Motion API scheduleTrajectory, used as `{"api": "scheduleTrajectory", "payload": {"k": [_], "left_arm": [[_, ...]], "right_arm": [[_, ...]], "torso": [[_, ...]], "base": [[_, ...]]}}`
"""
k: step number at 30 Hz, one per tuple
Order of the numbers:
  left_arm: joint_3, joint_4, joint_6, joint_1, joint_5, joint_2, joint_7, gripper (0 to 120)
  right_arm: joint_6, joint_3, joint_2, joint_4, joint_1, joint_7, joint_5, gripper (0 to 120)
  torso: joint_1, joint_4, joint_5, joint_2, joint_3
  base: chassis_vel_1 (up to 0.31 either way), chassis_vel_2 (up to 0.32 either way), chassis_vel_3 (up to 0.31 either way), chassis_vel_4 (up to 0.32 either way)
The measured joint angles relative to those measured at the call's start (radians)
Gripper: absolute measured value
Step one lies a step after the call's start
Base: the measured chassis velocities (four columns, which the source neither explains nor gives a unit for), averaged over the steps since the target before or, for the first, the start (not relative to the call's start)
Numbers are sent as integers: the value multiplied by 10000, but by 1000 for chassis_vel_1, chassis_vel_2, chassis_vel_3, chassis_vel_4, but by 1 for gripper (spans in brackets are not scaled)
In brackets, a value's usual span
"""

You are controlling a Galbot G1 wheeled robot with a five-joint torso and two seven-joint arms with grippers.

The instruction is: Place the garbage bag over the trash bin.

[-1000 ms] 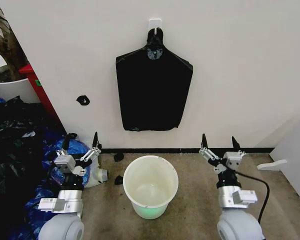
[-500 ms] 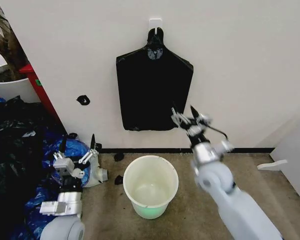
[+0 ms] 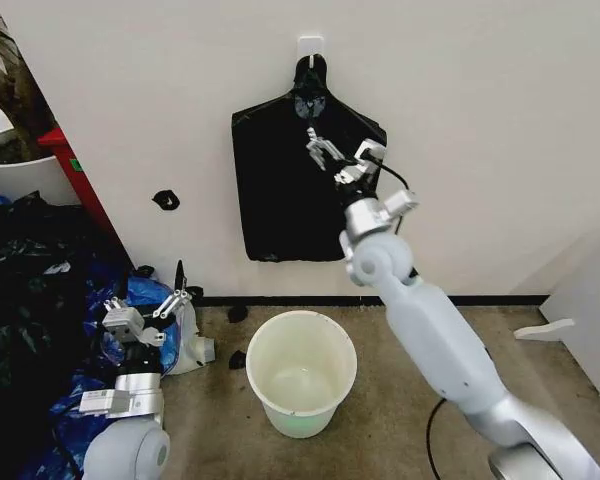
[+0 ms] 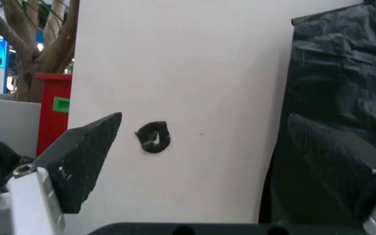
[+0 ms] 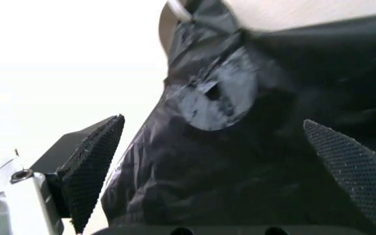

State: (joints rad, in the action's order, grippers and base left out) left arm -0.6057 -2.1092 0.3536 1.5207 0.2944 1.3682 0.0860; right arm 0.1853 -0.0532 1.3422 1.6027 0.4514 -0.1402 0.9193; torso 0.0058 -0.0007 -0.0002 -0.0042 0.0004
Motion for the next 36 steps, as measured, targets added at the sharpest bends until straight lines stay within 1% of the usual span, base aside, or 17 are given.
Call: {"api": "scheduleTrajectory", "payload": {"k": [3,7,10,11,12,13,14,19,20,21,25,26,27,28,30,33,36], "left_arm": [[-16,33,-5,-24,14,3,39,100],[-27,34,-9,-30,46,4,68,100],[-33,34,-11,-27,50,3,78,100],[-35,40,-11,-25,49,10,86,100],[-34,41,-12,-24,42,21,92,100],[-34,41,-12,-24,42,21,92,100],[-31,41,-12,-24,34,28,96,100],[14,25,-21,-10,-37,67,102,100],[14,25,-21,-10,-37,67,102,100],[18,25,-22,-10,-49,72,103,100],[38,29,-23,-4,-96,84,110,100],[38,29,-23,-4,-96,84,110,100],[48,34,-23,-4,-114,86,113,100],[53,42,-23,-5,-122,86,115,100],[55,70,-23,-24,-133,84,127,100],[58,127,-19,-40,-149,79,144,100],[59,161,-7,-46,-160,65,159,100]], "right_arm": [[7,-98,249,-380,-317,61,-80,100],[39,-105,352,-600,-528,145,-101,97],[78,-101,362,-718,-665,250,-102,88],[92,-87,350,-758,-750,289,-97,80],[95,-74,345,-776,-795,300,-87,77],[95,-74,345,-776,-795,300,-87,77],[98,-59,343,-783,-831,310,-79,73],[139,70,299,-785,-935,427,-65,52],[139,70,299,-785,-935,427,-65,52],[142,87,280,-785,-937,436,-65,49],[154,147,244,-802,-936,468,-98,30],[154,147,244,-802,-936,468,-98,30],[163,166,236,-802,-919,491,-118,25],[174,178,227,-803,-894,527,-126,23],[217,186,190,-803,-849,645,-129,12],[287,188,136,-820,-797,848,-130,2],[336,190,105,-817,-743,945,-131,0]], "torso": [[-1,4,1,0,0],[-1,3,1,0,-1],[-1,2,4,0,-1],[-1,2,3,0,-1],[-1,2,3,0,-1],[-1,2,3,0,-1],[-1,2,4,0,-1],[-1,2,4,0,-1],[-1,2,4,0,-1],[-1,2,4,0,-1],[-1,2,4,1,-1],[-1,2,4,1,-1],[-1,3,4,2,-1],[-2,3,4,1,-1],[-2,2,4,1,-1],[-2,2,4,1,-1],[-2,3,4,2,-1]], "base": [[0,0,0,0],[0,0,0,0],[0,0,0,0],[0,0,0,0],[0,0,0,0],[0,0,0,0],[0,0,0,0],[0,0,0,0],[0,0,0,0],[0,0,0,0],[0,0,0,0],[0,0,0,0],[0,0,0,0],[0,0,0,0],[0,0,0,0],[0,0,0,0],[0,0,0,0]]}}
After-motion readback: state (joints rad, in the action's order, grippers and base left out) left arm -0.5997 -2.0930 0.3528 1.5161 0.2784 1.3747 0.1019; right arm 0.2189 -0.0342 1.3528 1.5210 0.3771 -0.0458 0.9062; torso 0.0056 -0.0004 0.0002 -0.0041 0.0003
